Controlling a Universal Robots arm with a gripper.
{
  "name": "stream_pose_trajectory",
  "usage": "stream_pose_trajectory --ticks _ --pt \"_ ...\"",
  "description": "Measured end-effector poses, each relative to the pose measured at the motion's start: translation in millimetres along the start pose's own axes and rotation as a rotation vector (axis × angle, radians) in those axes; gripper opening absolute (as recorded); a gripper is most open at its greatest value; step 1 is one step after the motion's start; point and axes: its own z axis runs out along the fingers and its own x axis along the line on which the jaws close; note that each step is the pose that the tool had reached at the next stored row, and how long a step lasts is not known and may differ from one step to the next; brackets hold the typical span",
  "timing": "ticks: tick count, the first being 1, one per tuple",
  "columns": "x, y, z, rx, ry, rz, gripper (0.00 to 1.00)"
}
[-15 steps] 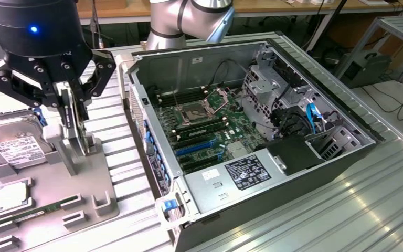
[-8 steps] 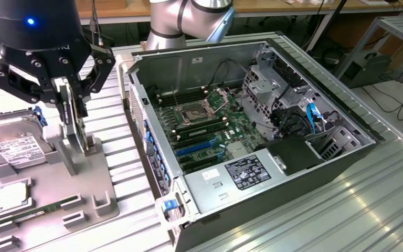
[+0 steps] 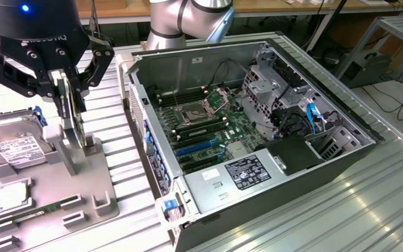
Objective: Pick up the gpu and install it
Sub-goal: 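Pick up the gpu and move the gpu toward the slot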
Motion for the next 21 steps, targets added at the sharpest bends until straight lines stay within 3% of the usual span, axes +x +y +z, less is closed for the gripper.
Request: stream_pose_trajectory --ticks 8,21 --pt "-2.6 1.0 -2.7 -0.0003 0.0005 -0.026 0.28" --pt "-2.7 1.1 -6.4 -0.0004 0.0004 -0.026 0.28"
